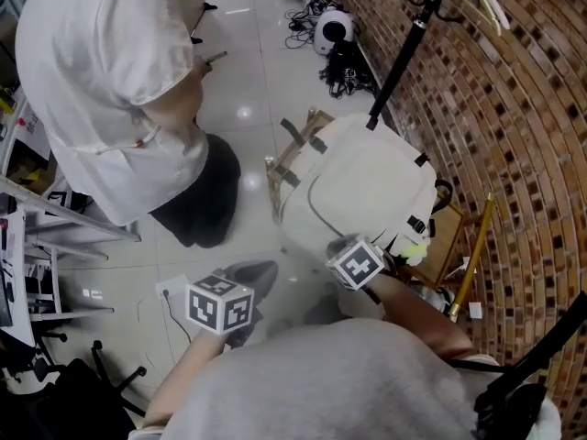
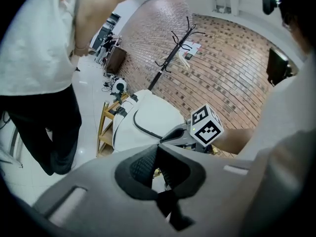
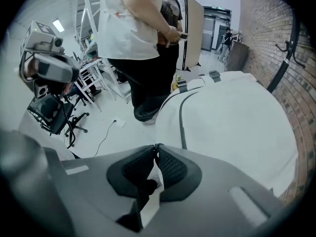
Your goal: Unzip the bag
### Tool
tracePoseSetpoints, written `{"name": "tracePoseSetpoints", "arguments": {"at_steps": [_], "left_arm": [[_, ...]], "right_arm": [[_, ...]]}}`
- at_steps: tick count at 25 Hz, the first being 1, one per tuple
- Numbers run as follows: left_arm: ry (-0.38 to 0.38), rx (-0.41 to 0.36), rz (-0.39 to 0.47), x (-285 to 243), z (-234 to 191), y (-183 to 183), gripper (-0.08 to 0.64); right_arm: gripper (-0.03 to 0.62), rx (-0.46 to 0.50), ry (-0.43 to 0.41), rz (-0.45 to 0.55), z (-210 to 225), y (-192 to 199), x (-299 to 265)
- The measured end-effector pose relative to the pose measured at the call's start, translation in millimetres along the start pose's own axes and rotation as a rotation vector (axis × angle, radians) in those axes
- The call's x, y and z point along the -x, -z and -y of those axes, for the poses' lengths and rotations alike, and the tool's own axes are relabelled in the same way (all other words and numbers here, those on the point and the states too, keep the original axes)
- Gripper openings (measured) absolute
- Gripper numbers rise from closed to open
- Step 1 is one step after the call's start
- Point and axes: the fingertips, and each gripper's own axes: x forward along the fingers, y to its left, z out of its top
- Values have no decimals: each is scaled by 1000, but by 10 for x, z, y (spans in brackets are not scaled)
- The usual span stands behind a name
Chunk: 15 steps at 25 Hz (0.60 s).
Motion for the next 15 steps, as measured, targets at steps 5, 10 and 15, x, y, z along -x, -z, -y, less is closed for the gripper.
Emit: {"name": "tracePoseSetpoints", "arguments": {"at_steps": [5,10,15], "left_arm": [[-8,5,21,17,-16,-49,2],[-21,17,37,50,-37,-58,2],[-34,23,49,96,-75,-86,2]], "right_arm": [[31,21,-13,-15,29,-83,-6],[31,42,-25,-16,37,-189,-14],[31,57,-33,-7,40,-356,-31]]}}
